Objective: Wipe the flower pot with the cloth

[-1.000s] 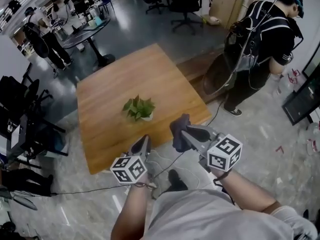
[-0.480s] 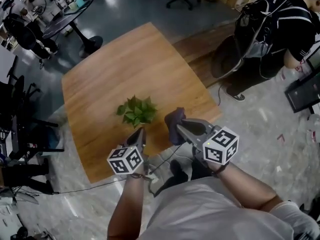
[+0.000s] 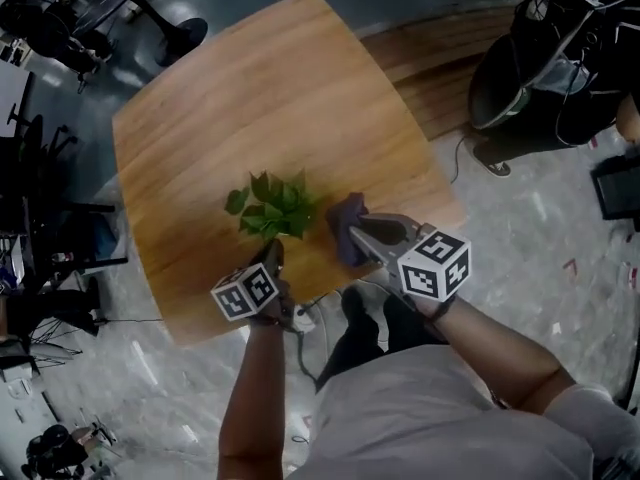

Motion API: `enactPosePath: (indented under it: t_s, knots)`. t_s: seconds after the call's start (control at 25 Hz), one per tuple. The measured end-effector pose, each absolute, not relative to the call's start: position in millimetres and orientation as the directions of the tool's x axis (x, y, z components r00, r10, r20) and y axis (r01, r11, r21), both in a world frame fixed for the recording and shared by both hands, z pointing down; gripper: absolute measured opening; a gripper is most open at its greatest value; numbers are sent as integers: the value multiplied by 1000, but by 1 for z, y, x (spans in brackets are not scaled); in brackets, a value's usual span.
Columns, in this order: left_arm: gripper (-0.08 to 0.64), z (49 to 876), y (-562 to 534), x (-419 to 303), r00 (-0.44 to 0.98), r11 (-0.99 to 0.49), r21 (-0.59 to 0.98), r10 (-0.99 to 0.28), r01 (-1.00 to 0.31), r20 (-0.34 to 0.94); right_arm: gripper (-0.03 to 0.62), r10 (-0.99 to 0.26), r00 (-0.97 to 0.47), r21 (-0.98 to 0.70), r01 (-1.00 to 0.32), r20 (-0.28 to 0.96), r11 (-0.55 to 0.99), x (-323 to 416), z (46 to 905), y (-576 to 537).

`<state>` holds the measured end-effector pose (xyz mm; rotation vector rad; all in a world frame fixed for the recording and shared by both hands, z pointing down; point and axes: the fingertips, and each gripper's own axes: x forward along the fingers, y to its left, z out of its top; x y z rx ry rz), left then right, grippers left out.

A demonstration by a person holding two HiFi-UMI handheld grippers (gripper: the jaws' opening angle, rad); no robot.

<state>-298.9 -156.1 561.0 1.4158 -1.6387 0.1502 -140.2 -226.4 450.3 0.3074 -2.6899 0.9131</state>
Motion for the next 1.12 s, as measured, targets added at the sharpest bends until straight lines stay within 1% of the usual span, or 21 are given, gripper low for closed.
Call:
enactPosePath:
  t_s: [0.12, 0.24, 0.36, 0.44, 0.52, 0.64, 0.76, 0.96, 1.04, 1.12]
  knots:
    - [6, 581, -165, -311, 103, 352, 464, -697, -813, 710, 43, -94, -930, -582, -299, 357, 756, -151, 479, -240]
    - [6, 588, -179, -332, 81, 358, 422, -676, -833, 732, 43, -83, -928, -621, -309, 364, 721, -167, 504, -262]
    - [6, 592, -187, -346, 53, 323, 357, -672, -876, 739, 43, -71, -939, -665, -290, 337, 688, -184, 524, -273]
    - [6, 597, -190, -348, 52, 300, 344, -681, -890, 731, 43, -77, -947, -697, -282, 311, 659, -193, 539, -279]
    - [6, 601, -193, -348, 66, 275, 344, -689, -898, 722, 43, -99, -950, -738, -294, 297, 608, -203, 559, -284]
    - [5, 603, -196, -347, 96, 235, 338, -677, -911, 730, 43, -129, -950, -813, -310, 284, 493, -219, 593, -288]
    - [5, 606, -198, -345, 123, 204, 332, -657, -921, 744, 43, -141, -954, -864, -299, 264, 406, -237, 619, -284]
    - [5, 627, -193, -342, 157, 184, 338, -621, -923, 768, 41, -112, -940, -835, -338, 323, 434, -251, 657, -279]
    - [5, 629, -191, -341, 161, 169, 329, -614, -929, 773, 43, -101, -943, -835, -329, 318, 441, -249, 650, -276]
    - [5, 627, -191, -339, 166, 158, 326, -613, -932, 772, 43, -109, -952, -843, -304, 286, 443, -242, 625, -276]
